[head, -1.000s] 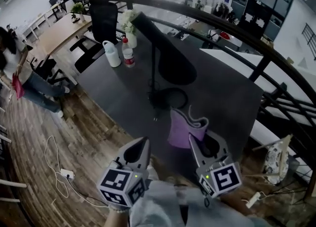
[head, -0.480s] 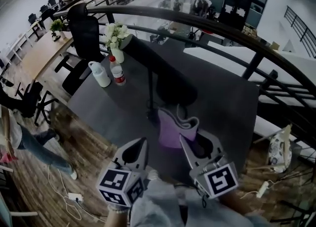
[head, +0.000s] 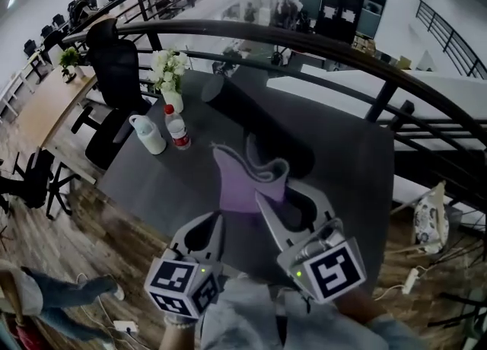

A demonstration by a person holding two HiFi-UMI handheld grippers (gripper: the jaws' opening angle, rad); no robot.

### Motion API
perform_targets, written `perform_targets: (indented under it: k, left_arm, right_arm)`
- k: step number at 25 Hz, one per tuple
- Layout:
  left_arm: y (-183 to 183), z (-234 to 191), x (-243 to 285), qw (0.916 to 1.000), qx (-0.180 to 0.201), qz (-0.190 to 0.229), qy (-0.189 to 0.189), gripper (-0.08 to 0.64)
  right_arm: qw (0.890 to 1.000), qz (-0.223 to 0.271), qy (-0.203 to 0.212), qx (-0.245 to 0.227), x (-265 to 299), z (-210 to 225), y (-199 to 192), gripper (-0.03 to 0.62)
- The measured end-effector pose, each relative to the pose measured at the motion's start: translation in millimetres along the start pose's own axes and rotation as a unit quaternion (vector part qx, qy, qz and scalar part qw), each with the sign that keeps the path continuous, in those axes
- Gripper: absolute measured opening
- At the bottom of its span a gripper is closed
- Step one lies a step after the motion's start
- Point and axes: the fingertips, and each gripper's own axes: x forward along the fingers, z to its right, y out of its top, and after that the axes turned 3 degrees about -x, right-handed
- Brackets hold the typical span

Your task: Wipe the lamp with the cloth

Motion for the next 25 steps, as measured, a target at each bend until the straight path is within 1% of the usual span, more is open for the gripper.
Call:
perform_targets:
  k: [6, 11, 14, 19, 25]
  left_arm:
    - [4.5, -12.7, 6.0, 0.9998, 0.009, -0.001, -0.019, 0.003]
    - [3.9, -11.9, 10.4, 0.9991, 0.011, -0.011, -0.041, 0.003]
    - [3.5, -11.9, 14.4, 0.9986, 0.015, -0.011, -0.049, 0.003]
    - [1.3, -8.1, 20.2, 0.9976, 0.015, -0.016, -0.066, 0.003]
    - [-3.4, -3.0, 24.6, 0.9965, 0.016, -0.026, -0.078, 0.003]
  right_arm:
    - [0.999, 0.029, -0.029, -0.011, 34.6, 4.4, 35.1, 0.089]
    - [0.997, 0.021, -0.072, -0.019, 49.4, 21.7, 42.2, 0.089]
    - [0.996, 0.004, -0.091, -0.023, 51.8, 31.6, 33.9, 0.089]
    - [0.993, -0.031, -0.116, -0.014, 45.2, 42.6, 9.1, 0.089]
    - [0.987, -0.07, -0.145, 0.017, 23.9, 60.4, -25.9, 0.089]
